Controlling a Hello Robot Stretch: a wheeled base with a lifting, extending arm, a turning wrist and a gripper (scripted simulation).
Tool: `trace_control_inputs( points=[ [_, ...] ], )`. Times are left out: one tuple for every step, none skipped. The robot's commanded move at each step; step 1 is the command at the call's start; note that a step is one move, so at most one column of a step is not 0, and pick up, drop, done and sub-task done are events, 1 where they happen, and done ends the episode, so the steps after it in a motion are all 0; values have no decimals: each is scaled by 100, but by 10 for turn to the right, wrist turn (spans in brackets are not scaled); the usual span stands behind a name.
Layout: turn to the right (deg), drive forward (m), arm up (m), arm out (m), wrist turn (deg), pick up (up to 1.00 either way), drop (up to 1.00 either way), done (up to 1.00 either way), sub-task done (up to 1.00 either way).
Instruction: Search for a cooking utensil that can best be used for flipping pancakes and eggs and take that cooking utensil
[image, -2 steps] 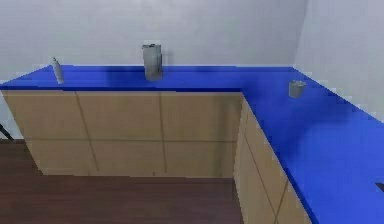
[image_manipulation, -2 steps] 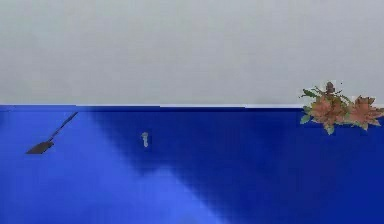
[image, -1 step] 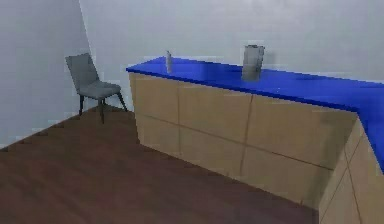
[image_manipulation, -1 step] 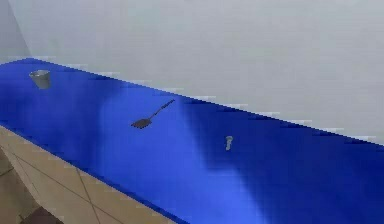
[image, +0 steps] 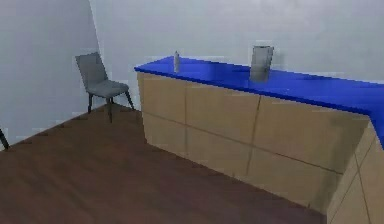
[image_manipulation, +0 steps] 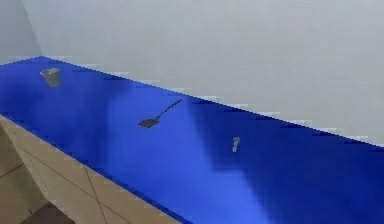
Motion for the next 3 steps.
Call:
trace_control_inputs(
  points=[
    [-300,0,0,0,0,0,0,0,0],
    [0,10,0,0,0,0,0,0,0],
    [270,0,0,0,0,0,0,0,0]
  ],
)
